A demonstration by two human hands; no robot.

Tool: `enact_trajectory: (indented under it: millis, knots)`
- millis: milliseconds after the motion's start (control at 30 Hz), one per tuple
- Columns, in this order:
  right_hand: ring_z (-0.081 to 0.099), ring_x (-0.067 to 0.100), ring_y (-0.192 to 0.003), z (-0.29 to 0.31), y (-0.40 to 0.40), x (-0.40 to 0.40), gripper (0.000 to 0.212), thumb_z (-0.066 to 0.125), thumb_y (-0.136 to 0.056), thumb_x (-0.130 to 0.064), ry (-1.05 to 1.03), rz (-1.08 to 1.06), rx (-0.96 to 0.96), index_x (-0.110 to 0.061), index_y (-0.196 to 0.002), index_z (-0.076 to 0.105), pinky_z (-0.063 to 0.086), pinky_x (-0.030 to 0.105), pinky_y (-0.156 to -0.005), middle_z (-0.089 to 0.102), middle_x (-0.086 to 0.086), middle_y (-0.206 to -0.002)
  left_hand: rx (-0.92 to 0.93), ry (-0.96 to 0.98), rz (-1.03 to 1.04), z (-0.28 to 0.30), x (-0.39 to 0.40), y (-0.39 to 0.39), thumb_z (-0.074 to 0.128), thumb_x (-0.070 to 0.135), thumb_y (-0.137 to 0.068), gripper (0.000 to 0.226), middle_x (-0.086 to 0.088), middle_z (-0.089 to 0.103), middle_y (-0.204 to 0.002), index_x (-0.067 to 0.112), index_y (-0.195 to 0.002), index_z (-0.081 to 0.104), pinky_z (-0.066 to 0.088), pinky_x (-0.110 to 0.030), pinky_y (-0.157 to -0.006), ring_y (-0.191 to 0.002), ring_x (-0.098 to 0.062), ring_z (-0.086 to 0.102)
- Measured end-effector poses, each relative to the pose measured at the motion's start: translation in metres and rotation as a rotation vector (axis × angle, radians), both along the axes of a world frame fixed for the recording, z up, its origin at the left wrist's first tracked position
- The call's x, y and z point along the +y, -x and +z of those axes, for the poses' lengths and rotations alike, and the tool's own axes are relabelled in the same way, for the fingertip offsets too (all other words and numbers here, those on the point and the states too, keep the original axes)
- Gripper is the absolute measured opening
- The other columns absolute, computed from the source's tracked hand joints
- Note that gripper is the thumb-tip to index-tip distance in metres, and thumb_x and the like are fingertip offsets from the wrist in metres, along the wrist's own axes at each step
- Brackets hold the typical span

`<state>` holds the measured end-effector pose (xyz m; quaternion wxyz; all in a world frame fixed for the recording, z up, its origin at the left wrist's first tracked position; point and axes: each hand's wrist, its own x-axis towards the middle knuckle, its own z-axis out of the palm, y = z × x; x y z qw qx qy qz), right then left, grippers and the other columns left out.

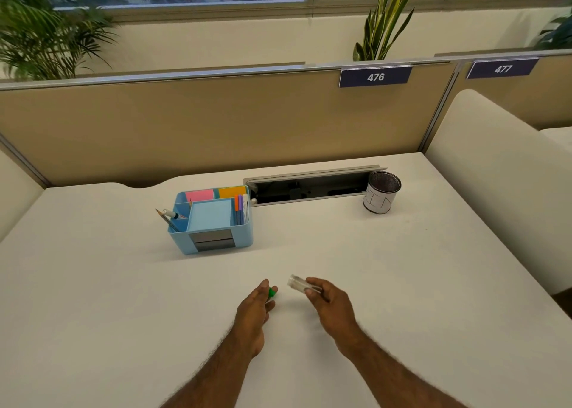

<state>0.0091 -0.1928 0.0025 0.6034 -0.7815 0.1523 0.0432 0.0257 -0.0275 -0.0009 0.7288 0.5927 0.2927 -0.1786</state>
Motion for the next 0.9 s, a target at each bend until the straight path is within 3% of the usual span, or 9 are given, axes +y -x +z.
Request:
enact_trajectory:
  millis: [133, 267, 500, 633, 833, 900]
  knots:
    - [0.065, 0.010, -0.098, -0.004, 0.011, 0.010, 0.025, 0.067, -0.087, -0.022, 0.039, 0.113, 0.042, -0.024, -0.112, 0.069, 0.052, 0.028, -0.092, 0.071, -0.008, -0.106, -0.015, 0.010, 0.015, -0.001, -0.001, 0.007, 0.052, 0.032, -0.095, 0.039, 0.000, 0.065, -0.116, 0.019, -0.132, 0.056, 0.037, -0.036, -0.102, -0.113, -0.024, 0.056]
    - [0.065, 0.004, -0.095, -0.006, 0.014, 0.017, 0.023, 0.067, -0.087, -0.023, 0.056, 0.156, 0.044, -0.031, -0.108, 0.069, 0.049, 0.019, -0.086, 0.071, -0.015, -0.098, -0.026, 0.013, 0.017, -0.001, -0.002, 0.011, 0.053, 0.032, -0.094, 0.038, -0.002, 0.065, -0.118, 0.018, -0.130, 0.058, 0.037, -0.036, -0.099, -0.115, -0.024, 0.054]
    - [0.062, -0.008, -0.084, -0.006, 0.016, 0.026, 0.023, 0.067, -0.086, -0.027, 0.084, 0.140, 0.046, -0.035, -0.108, 0.068, 0.044, 0.009, -0.079, 0.066, -0.025, -0.085, -0.027, 0.025, 0.026, 0.001, -0.003, 0.017, 0.056, 0.036, -0.092, 0.038, -0.005, 0.064, -0.125, 0.019, -0.126, 0.061, 0.039, -0.038, -0.102, -0.118, -0.027, 0.054]
    - [0.060, -0.012, -0.084, -0.004, 0.017, 0.029, 0.024, 0.068, -0.086, -0.028, 0.065, 0.133, 0.064, -0.033, -0.110, 0.069, 0.042, 0.004, -0.077, 0.065, -0.027, -0.087, -0.019, 0.052, -0.005, 0.003, -0.002, 0.018, 0.053, 0.040, -0.092, 0.034, 0.000, 0.068, -0.119, 0.024, -0.120, 0.063, 0.035, -0.040, -0.101, -0.116, -0.024, 0.054]
    - [0.058, -0.020, -0.079, 0.000, 0.019, 0.034, 0.024, 0.068, -0.085, -0.032, 0.068, 0.109, 0.063, -0.032, -0.109, 0.071, 0.043, 0.007, -0.082, 0.062, -0.035, -0.084, -0.061, 0.042, -0.020, 0.007, -0.005, 0.021, 0.055, 0.038, -0.092, 0.022, 0.006, 0.072, -0.104, 0.027, -0.103, 0.070, 0.036, -0.038, -0.096, -0.106, -0.019, 0.059]
    - [0.059, -0.016, -0.080, 0.004, 0.019, 0.037, 0.024, 0.068, -0.086, -0.030, 0.050, 0.091, 0.060, -0.031, -0.110, 0.071, 0.045, 0.013, -0.089, 0.062, -0.033, -0.090, -0.088, 0.054, -0.003, 0.007, -0.006, 0.022, 0.055, 0.035, -0.092, 0.021, 0.005, 0.073, -0.101, 0.026, -0.104, 0.070, 0.036, -0.036, -0.094, -0.103, -0.016, 0.061]
